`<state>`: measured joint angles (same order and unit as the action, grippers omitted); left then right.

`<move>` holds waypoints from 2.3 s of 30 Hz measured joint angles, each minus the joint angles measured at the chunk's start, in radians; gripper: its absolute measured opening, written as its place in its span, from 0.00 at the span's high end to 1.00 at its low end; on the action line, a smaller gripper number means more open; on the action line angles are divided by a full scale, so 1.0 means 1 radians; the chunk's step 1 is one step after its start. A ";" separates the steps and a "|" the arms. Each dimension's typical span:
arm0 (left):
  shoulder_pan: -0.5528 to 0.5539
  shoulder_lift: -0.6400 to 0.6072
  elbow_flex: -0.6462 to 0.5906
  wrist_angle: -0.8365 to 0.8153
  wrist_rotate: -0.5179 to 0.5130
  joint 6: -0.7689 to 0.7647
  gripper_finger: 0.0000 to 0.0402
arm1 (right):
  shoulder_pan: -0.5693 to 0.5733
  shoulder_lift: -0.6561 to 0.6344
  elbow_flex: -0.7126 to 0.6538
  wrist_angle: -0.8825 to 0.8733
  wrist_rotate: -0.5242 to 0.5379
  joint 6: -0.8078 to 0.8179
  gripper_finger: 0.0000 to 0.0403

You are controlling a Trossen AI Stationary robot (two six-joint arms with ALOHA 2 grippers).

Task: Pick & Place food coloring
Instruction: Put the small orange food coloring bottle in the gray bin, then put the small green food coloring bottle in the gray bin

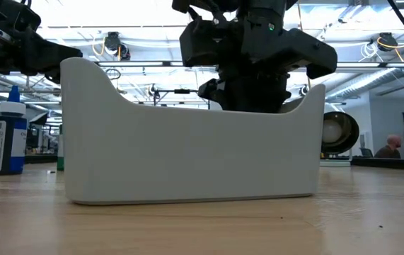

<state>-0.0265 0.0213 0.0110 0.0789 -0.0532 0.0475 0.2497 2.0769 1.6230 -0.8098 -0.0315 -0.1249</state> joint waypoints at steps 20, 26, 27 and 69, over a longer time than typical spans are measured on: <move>0.000 0.000 0.000 0.000 0.000 0.000 0.94 | 0.001 -0.036 -0.001 0.025 0.003 0.035 0.55; 0.000 0.000 0.000 0.001 0.000 0.000 0.94 | 0.001 -0.068 -0.001 0.035 0.005 0.037 0.56; 0.000 0.000 0.000 0.000 0.000 0.000 0.94 | 0.001 -0.073 -0.001 0.034 0.005 0.037 0.56; 0.000 0.000 0.000 0.000 0.000 0.000 0.94 | -0.193 -0.539 -0.636 0.138 0.132 0.210 0.57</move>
<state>-0.0265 0.0212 0.0113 0.0794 -0.0532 0.0475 0.0572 1.5383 0.9867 -0.6714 0.1005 0.0854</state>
